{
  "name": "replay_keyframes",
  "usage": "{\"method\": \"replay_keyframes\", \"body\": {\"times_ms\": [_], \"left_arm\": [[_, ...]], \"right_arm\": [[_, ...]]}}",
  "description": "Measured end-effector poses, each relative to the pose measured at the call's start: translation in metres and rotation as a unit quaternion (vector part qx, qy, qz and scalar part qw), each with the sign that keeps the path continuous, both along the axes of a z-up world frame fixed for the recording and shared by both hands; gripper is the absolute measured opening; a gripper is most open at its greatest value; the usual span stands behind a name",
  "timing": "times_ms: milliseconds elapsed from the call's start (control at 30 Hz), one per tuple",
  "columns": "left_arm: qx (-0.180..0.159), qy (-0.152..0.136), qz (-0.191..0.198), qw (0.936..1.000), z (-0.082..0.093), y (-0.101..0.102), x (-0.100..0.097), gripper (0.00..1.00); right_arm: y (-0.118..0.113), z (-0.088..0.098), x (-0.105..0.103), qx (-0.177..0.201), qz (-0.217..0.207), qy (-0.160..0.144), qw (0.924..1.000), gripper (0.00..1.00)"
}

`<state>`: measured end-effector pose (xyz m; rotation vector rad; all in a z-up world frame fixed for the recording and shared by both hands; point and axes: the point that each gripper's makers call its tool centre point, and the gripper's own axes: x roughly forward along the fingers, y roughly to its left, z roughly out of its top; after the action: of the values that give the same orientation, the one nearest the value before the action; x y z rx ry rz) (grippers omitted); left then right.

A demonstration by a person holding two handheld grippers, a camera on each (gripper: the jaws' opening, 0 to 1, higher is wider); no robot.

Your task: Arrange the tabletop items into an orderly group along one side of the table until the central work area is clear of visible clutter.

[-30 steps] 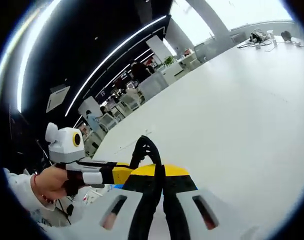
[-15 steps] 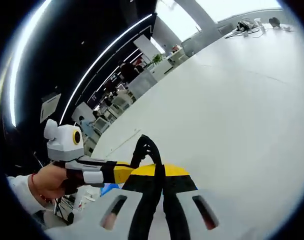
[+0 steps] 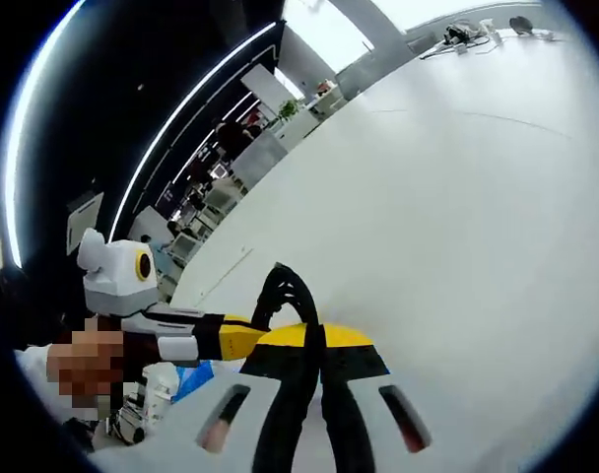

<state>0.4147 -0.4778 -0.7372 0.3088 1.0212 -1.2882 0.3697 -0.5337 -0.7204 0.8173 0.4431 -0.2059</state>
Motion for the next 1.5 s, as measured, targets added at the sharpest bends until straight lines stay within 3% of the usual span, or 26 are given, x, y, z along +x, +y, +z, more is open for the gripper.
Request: {"method": "replay_keyframes", "body": {"times_ms": [367, 800, 1000, 1500], "left_arm": [[0.01, 0.002, -0.004, 0.9999, -0.005, 0.0, 0.004, 0.05], [0.022, 0.01, -0.013, 0.9996, -0.023, -0.012, 0.013, 0.05], [0.023, 0.013, -0.013, 0.9996, -0.026, -0.013, 0.015, 0.05], [0.015, 0.015, -0.006, 0.9998, -0.026, -0.015, 0.015, 0.06]], "right_arm": [[-0.002, -0.007, 0.006, 0.002, 0.0, 0.006, 1.0, 0.0], [-0.004, -0.02, 0.004, 0.01, -0.008, 0.024, 0.9996, 0.01], [-0.005, -0.025, 0.004, 0.023, -0.013, 0.024, 0.9994, 0.01], [-0.008, -0.029, 0.005, 0.012, -0.011, 0.031, 0.9994, 0.02]]}}
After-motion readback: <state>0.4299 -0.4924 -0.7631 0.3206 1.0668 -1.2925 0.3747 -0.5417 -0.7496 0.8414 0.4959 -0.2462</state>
